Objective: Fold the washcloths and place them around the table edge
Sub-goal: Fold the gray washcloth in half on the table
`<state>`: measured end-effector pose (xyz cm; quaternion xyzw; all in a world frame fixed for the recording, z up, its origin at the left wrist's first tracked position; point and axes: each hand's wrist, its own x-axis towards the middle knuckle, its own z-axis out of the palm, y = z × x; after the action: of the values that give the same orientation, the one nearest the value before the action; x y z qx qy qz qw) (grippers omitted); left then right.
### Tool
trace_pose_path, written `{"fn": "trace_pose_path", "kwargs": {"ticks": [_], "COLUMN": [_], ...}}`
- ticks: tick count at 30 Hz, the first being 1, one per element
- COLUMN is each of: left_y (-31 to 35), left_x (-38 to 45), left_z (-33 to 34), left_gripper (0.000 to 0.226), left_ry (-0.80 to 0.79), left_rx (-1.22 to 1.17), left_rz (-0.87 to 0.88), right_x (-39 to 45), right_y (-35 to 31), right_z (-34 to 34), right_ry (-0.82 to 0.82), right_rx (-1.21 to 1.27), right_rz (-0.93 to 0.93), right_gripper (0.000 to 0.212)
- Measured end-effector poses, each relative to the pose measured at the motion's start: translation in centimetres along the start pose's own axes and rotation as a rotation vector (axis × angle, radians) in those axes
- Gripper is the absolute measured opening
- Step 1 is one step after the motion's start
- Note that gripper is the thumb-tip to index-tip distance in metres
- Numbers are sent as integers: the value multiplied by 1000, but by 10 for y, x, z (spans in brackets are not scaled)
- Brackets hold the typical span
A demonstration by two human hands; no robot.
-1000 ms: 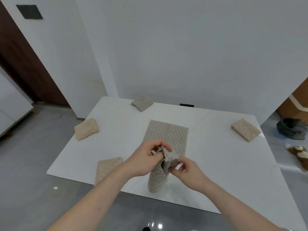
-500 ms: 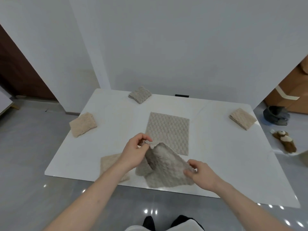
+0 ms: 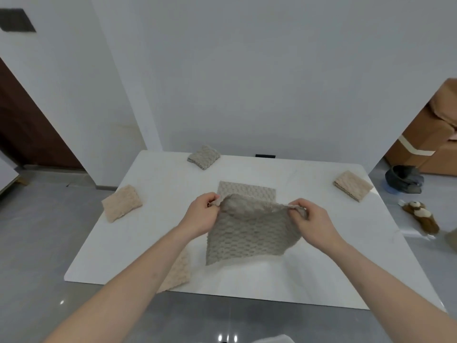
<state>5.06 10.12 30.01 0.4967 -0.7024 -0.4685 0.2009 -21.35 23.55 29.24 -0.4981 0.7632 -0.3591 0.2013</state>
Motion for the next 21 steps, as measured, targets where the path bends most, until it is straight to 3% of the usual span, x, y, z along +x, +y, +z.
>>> {"fn": "trace_pose_path", "kwargs": {"ticks": [5, 10, 15, 21], "left_y": [30, 22, -36, -151], "left_x": [16, 15, 11, 18], "left_z": [-9, -2, 30, 92], "left_gripper": [19, 16, 21, 22], "left_ry": [106, 111, 57, -72], "left_rx": [-83, -81, 9, 172], "left_rz": [110, 155, 81, -22], "right_x": [17, 15, -6, -28], "right_y": [-23, -18, 33, 132], "right_z": [-35, -43, -8, 80], "right_ry": [160, 166, 65, -121], "right_rx": [46, 77, 73, 83], "right_rz": [-61, -70, 6, 150], "right_gripper": [8, 10, 22, 22]}}
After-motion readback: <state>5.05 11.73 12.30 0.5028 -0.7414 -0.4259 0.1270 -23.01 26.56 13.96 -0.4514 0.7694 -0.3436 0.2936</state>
